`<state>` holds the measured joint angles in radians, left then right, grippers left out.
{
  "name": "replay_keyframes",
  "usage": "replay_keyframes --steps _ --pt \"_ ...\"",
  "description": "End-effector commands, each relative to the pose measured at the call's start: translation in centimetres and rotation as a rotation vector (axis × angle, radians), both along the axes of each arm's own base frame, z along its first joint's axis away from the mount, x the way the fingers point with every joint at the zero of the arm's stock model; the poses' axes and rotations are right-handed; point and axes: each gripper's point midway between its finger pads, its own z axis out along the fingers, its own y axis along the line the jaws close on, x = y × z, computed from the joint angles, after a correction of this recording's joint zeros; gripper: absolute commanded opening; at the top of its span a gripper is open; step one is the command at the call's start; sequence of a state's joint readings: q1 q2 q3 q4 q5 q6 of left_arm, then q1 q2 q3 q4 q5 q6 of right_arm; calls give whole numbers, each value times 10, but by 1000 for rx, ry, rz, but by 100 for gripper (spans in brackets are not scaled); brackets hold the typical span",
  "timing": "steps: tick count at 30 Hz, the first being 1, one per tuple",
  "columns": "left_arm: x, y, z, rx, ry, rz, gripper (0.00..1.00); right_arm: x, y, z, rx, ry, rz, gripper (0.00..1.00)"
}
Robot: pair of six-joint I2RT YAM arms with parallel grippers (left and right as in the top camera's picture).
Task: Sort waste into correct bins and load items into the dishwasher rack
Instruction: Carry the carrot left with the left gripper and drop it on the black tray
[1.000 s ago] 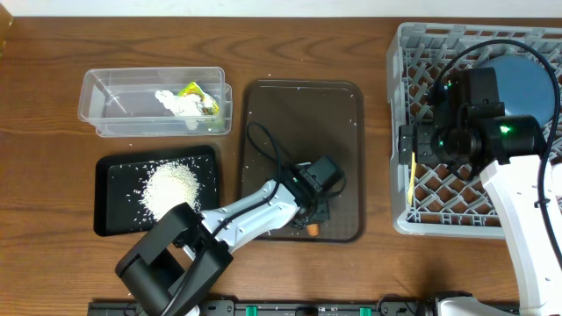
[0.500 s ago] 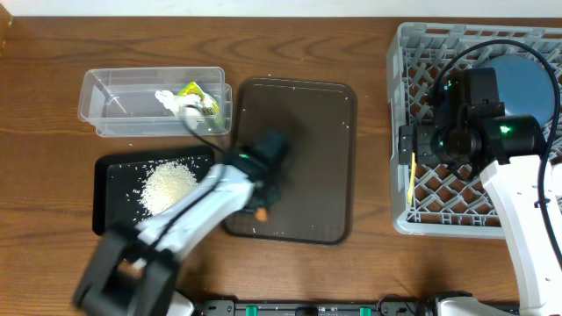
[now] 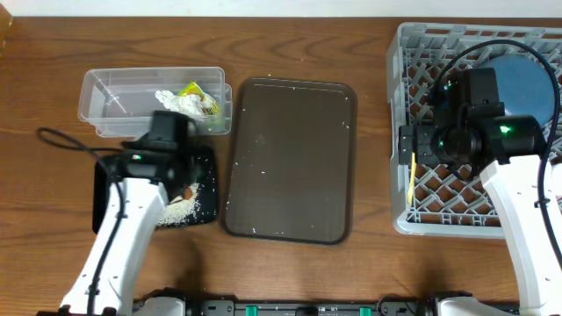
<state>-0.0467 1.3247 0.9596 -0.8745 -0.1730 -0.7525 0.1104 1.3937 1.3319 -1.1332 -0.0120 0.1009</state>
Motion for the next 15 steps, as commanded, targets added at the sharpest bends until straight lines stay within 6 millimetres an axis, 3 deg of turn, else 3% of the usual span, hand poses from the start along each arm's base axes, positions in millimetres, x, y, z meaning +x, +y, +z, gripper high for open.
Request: replay_keyframes --steps 1,7,14,15 --pt "-5 26 -11 35 52 68 12 -1 -1 0 2 3 8 99" --pt "-10 57 -40 27 148 177 12 -1 -1 -1 2 5 8 99" --pt "-20 71 -72 12 261 233 12 -1 -1 -1 2 5 8 99" --pt "-21 71 -75 11 271 234 16 -1 -1 -1 2 5 8 99"
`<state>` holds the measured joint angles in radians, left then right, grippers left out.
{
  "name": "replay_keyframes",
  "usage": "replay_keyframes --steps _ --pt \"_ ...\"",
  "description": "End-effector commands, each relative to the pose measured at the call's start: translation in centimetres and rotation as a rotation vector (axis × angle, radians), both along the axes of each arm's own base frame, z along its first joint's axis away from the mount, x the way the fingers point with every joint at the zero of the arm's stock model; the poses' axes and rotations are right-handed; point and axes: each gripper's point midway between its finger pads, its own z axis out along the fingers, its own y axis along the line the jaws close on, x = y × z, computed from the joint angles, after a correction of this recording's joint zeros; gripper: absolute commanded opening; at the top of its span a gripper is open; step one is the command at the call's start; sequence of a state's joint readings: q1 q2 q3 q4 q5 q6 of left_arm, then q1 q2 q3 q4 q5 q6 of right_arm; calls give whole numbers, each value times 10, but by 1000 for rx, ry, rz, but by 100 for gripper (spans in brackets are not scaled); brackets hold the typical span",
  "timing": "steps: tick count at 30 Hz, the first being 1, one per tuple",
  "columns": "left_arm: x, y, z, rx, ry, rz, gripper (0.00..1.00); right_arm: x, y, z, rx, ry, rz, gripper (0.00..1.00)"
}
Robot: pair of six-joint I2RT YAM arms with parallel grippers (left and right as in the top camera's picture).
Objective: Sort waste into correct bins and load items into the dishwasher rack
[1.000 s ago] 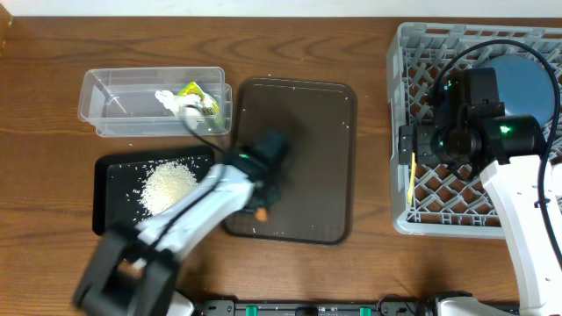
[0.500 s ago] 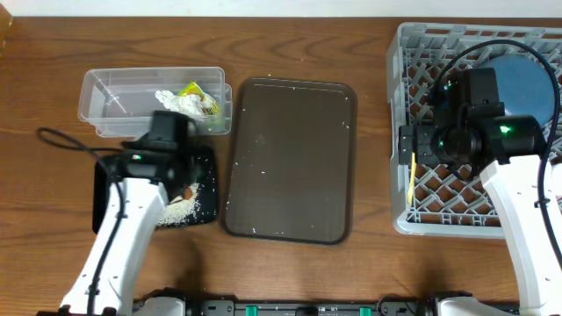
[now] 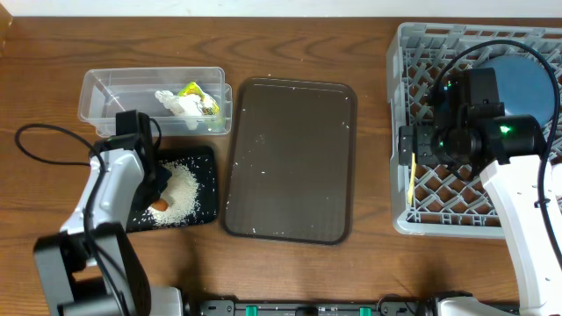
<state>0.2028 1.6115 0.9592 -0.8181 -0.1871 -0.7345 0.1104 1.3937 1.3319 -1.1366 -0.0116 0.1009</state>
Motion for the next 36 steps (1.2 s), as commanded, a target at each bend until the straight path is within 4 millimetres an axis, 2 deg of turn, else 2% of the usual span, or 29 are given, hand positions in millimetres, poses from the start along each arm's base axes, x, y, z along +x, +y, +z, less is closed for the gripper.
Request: replay_keyframes --steps 1,7,10,13,15,17,18,19,22,25,28,32,36 --pt "-7 4 -9 7 48 -2 16 0 -1 0 3 2 8 99" --pt "-8 3 -12 3 60 -11 17 0 -1 0 3 2 8 99" --pt "-6 1 -12 -13 61 -43 35 0 -1 0 3 2 8 99" --pt "1 -4 -8 -50 46 -104 43 0 1 0 12 3 12 98" --pt "4 -4 1 -51 28 -109 47 -1 11 0 64 7 33 86" --pt "7 -4 13 -46 2 -110 49 -3 23 1 127 14 60 61" --pt "8 -5 19 -48 -12 -112 50 -4 29 2 158 19 74 41" --pt "9 -7 24 -55 -32 -115 50 -5 36 2 186 26 90 28" --pt "15 -24 43 -120 -117 -177 51 -9 59 -1 250 55 149 3" --pt "13 -47 57 -193 -165 -232 51 -15 80 -12 270 100 211 1" --pt "10 -64 65 -200 -170 -328 51 -25 105 -32 269 173 283 1" --pt "2 -80 63 -213 -121 -405 55 -47 131 -69 240 311 349 1" --pt "0 -87 62 -218 -110 -429 55 -66 143 -103 211 433 341 1"
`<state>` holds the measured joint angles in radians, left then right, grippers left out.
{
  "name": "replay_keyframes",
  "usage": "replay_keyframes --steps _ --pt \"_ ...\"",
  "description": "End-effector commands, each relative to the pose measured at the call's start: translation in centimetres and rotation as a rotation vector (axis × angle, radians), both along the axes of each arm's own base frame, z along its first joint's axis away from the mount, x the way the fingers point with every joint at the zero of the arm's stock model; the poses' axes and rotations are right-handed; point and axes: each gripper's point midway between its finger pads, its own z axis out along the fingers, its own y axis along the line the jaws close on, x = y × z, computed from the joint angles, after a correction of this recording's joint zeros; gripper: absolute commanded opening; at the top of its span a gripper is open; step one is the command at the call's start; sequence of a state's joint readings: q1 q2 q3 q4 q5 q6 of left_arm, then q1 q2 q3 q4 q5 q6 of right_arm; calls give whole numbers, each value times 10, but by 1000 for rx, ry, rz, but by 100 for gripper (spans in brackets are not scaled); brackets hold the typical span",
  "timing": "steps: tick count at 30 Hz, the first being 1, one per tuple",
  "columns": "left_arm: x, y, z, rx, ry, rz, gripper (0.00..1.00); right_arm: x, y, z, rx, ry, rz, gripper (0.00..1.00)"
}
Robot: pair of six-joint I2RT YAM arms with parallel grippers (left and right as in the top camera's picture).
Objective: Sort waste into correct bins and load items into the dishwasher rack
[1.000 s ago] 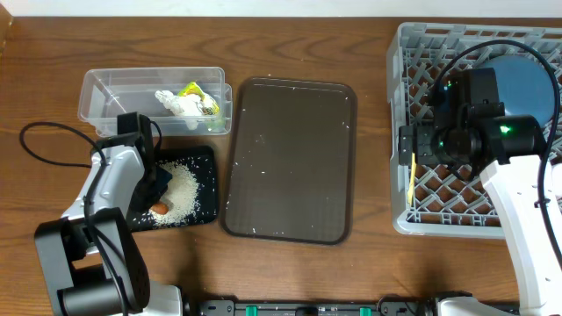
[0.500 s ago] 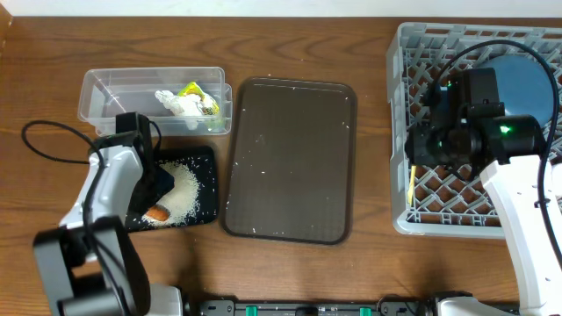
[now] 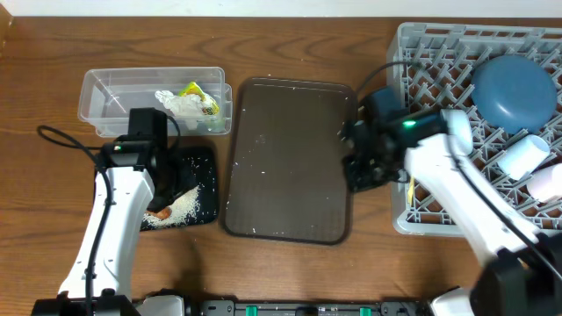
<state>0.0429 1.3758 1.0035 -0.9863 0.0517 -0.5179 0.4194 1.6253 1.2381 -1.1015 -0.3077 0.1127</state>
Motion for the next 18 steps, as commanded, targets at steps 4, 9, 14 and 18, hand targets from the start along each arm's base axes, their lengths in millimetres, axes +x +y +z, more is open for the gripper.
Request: replay_keyframes --steps 4,9,14,18 --pt "2 -5 2 -5 -1 -41 55 -24 12 -47 -53 153 -10 1" --pt "1 -5 1 -5 0 -41 55 -26 10 -71 -91 206 -9 1" --pt "1 -5 1 -5 3 -41 55 -30 3 -92 -153 252 -12 1" --pt "0 -5 1 -5 4 -42 55 -29 -9 -104 -235 264 -54 1"
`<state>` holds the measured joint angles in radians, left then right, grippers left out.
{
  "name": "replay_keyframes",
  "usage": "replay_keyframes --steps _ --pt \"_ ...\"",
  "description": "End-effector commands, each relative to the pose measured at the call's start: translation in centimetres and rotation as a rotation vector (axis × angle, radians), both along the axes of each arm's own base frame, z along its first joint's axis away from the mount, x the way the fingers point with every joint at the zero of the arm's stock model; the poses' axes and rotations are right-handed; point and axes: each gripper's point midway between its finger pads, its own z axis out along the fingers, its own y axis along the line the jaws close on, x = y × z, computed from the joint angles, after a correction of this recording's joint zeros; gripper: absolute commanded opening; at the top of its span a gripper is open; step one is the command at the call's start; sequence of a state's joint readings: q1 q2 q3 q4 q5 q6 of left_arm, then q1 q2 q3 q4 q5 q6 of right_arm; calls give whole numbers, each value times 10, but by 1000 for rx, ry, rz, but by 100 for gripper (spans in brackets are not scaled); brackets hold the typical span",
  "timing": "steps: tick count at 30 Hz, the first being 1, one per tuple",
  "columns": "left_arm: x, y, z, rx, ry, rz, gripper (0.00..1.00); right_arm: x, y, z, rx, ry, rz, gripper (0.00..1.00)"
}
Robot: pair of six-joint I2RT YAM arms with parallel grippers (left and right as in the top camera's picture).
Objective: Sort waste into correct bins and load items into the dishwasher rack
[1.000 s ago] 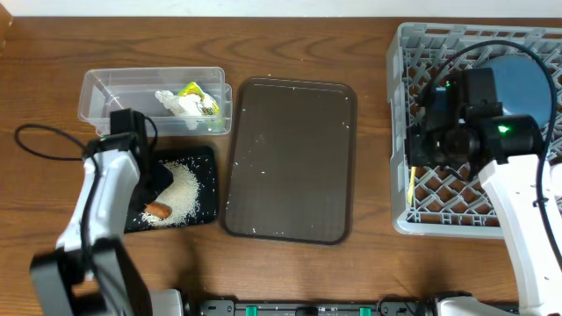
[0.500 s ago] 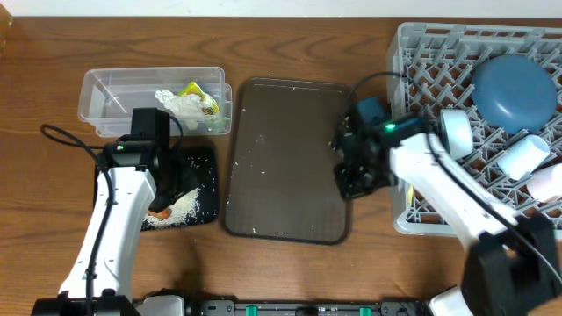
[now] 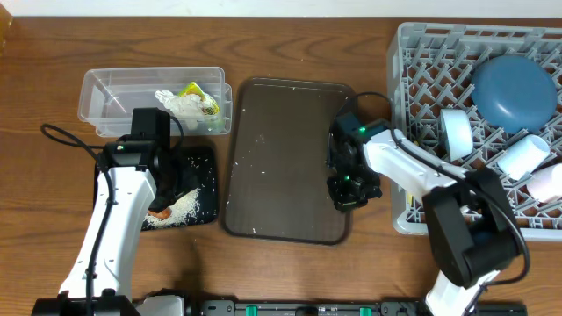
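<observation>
Crumbs dot the empty brown tray at the table's middle. My right gripper hangs low over the tray's right part, near its rim; its fingers are dark against the tray and their state does not show. My left gripper is over the black bin, hidden under its own wrist. Rice and an orange scrap lie in that bin. The clear bin holds a yellow-green wrapper and a crumpled white piece. The grey dishwasher rack stands at the right.
In the rack sit a blue bowl, two white cups and a pink cup. The clear bin touches the tray's top left corner. Bare wood lies in front of the tray and at the far left.
My right arm has moved a little left and toward the front, from the tray's right rim to over its right part. A white cup in the rack now shows. The left arm barely moved.
First my left arm was over the black bin and my right arm over the rack's left side. Then the left arm stood further left, baring rice and an orange scrap. Later it was back over the bin and the right arm had reached the tray, where it remains.
</observation>
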<state>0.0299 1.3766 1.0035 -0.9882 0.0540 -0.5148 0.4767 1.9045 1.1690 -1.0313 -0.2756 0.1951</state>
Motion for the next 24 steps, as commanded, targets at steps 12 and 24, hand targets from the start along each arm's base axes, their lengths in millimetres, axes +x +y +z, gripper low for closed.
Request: replay_keyframes --steps 12,24 --pt "1 -2 1 -3 1 -25 55 9 -31 -15 -220 -52 -69 1" --pt "1 -2 1 -2 1 -43 56 14 -27 -12 -202 -79 -68 1"
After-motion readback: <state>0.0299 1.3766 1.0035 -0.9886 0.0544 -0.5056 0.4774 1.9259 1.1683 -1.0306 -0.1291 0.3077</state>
